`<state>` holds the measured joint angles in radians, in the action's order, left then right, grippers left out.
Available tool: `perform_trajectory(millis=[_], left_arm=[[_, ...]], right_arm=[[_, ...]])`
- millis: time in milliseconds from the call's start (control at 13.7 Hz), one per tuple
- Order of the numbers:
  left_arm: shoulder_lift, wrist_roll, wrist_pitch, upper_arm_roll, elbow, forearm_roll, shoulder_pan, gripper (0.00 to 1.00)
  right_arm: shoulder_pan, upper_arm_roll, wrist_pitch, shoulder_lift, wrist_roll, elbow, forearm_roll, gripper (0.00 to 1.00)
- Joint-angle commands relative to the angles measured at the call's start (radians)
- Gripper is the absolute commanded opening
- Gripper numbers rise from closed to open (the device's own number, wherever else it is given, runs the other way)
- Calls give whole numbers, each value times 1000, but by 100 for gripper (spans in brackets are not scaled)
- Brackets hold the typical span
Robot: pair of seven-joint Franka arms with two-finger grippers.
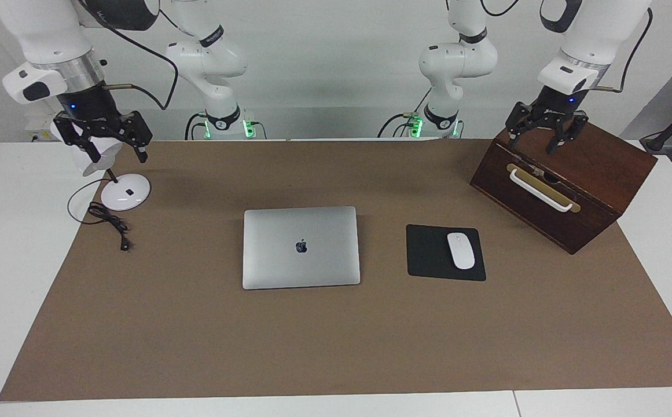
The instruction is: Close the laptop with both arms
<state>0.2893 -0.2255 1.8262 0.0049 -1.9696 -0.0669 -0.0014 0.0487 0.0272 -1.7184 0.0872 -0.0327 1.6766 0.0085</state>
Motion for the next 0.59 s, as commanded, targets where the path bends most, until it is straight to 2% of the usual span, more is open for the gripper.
perform_trajectory(millis=[0,512], left_arm=[[-59,-11,-50,-11,99,21,43,100],[-133,-9,-70,-10,166,21,64,100]], right_arm=[[13,-12,8,22,-9,29,-10,100],[11,-12,17,22,-12,52,-10,100]])
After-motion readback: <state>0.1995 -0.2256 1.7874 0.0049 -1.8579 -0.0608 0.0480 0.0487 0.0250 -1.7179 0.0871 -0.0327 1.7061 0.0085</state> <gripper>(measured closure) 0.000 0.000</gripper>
